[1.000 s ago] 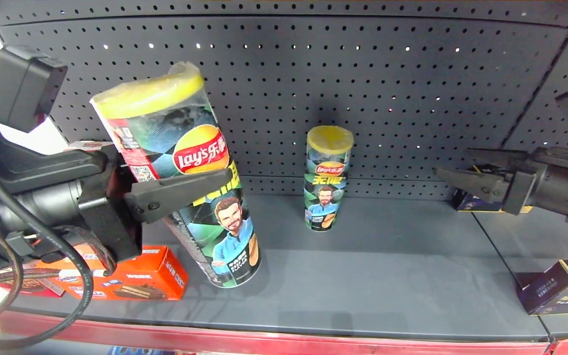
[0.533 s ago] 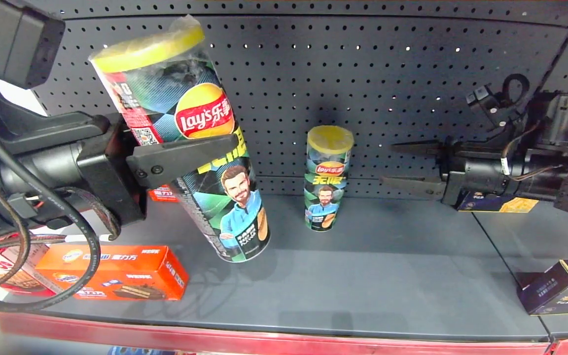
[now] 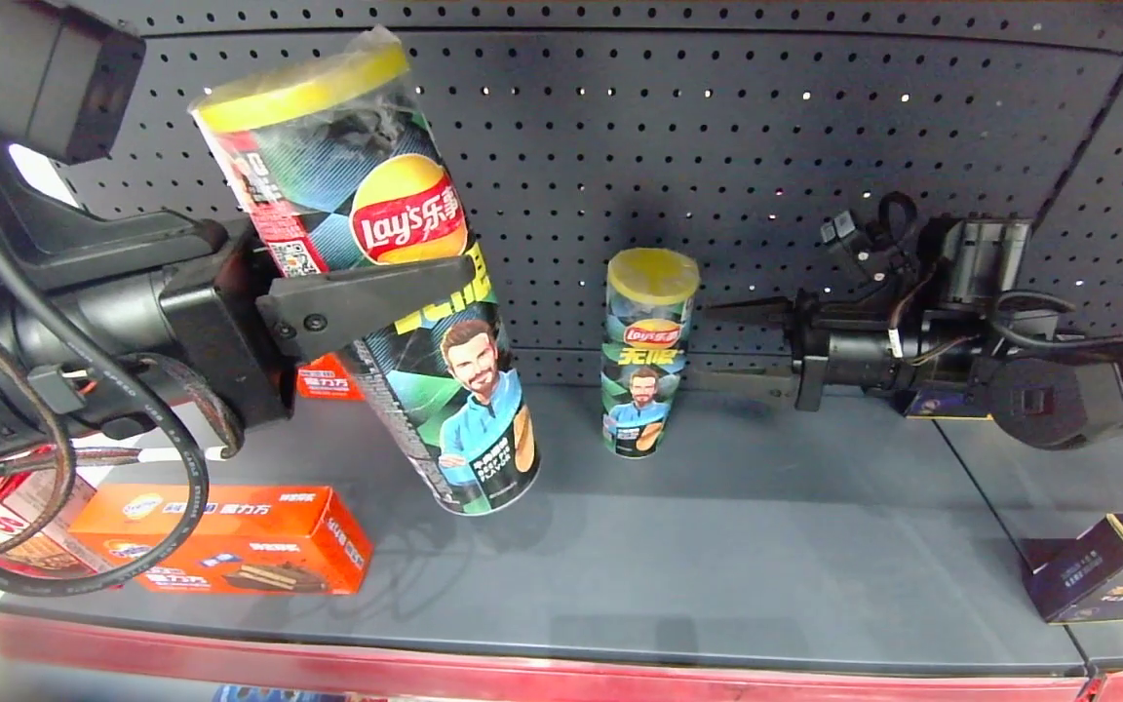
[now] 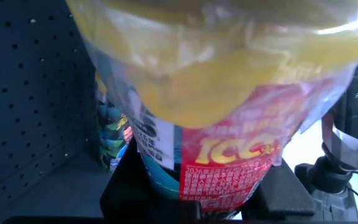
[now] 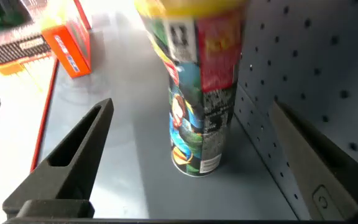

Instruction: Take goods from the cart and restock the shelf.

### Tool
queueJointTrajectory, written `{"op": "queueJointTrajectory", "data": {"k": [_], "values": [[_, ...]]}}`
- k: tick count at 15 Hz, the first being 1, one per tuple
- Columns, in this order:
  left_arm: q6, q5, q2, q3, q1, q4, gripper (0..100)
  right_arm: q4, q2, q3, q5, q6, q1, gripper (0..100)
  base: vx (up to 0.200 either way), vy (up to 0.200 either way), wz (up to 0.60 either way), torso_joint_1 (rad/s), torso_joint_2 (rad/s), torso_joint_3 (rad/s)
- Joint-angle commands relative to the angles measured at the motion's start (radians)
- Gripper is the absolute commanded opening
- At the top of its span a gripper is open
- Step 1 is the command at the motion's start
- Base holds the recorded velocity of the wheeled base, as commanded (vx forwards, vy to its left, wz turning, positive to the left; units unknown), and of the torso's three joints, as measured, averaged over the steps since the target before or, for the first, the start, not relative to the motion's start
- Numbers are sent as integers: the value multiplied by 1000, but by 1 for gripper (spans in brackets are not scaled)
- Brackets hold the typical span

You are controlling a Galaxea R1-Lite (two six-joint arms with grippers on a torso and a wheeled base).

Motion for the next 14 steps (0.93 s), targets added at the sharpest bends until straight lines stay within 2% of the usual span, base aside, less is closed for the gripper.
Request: {"op": "queueJointTrajectory", "data": {"k": [1, 14], "values": [[0, -12, 1, 0, 21, 0, 0, -3, 63, -30, 0, -5, 4, 100, 0, 0, 0, 0, 0, 0], [0, -14, 3, 11, 48, -14, 0, -36, 245, -170, -10, -7, 67, 100, 0, 0, 0, 0, 0, 0]]}}
